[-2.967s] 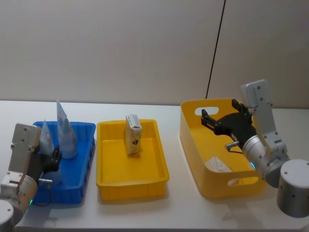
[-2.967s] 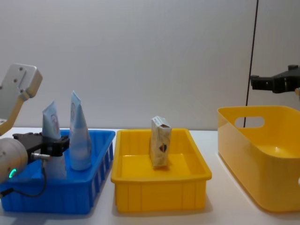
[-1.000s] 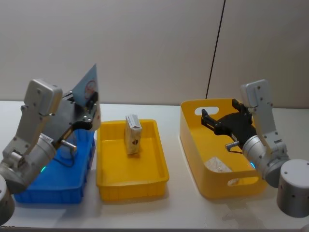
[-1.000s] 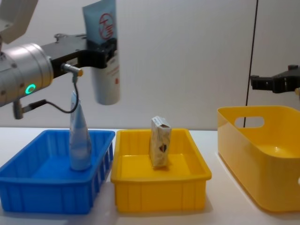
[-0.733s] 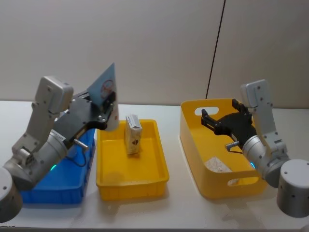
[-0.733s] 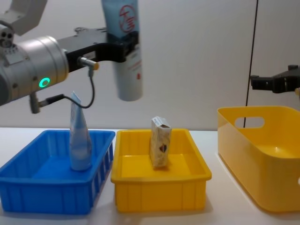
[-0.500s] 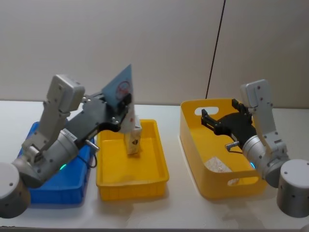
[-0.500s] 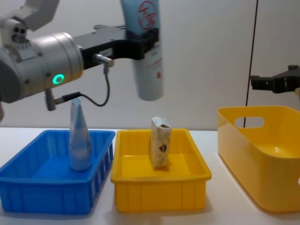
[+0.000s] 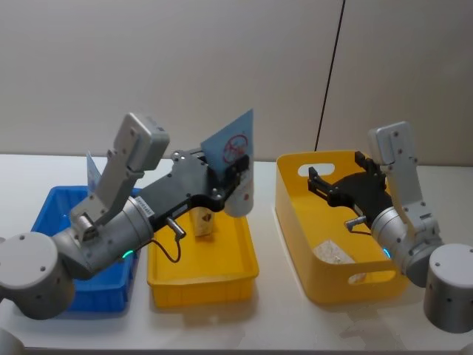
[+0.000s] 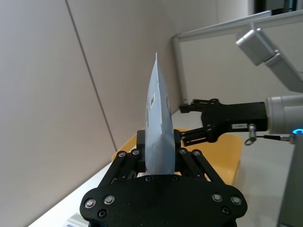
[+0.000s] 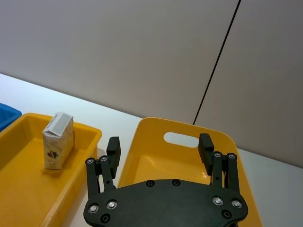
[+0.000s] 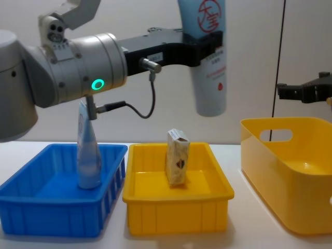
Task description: Bimanual collaborative sorting of washing and personal care products
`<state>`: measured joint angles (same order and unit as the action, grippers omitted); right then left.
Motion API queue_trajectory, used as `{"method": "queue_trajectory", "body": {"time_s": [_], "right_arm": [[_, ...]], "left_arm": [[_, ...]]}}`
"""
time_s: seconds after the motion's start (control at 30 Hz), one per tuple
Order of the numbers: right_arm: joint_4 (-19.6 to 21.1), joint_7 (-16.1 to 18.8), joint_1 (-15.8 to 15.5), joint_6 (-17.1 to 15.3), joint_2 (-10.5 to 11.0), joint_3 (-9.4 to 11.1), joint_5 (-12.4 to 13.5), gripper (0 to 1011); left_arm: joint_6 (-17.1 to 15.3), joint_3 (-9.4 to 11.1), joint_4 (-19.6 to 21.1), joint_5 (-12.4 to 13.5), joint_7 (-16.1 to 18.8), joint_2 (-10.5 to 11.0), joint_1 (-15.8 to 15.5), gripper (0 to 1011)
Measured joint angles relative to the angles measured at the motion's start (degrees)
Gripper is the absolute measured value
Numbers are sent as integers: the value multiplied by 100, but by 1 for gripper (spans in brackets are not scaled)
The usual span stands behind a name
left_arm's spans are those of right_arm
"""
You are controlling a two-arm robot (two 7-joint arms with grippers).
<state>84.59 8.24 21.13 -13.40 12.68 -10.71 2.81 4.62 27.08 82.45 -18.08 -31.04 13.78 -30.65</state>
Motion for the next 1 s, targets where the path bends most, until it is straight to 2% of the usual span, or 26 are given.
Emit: {"method": "queue_trajectory", "body": {"time_s": [0.27, 0.57, 1.0], "right_arm": [[13, 36, -11, 0, 8, 1, 1, 1004], [166, 311, -106, -11, 141, 10, 67, 1004], [604, 1103, -312, -328, 634, 110, 440, 1004]], "left_arm": [[-24, 116, -87, -79, -193, -44, -108, 248], [-38, 188, -146, -130, -322, -72, -179, 248], [-45, 227, -174, -158, -385, -85, -216, 248]]}}
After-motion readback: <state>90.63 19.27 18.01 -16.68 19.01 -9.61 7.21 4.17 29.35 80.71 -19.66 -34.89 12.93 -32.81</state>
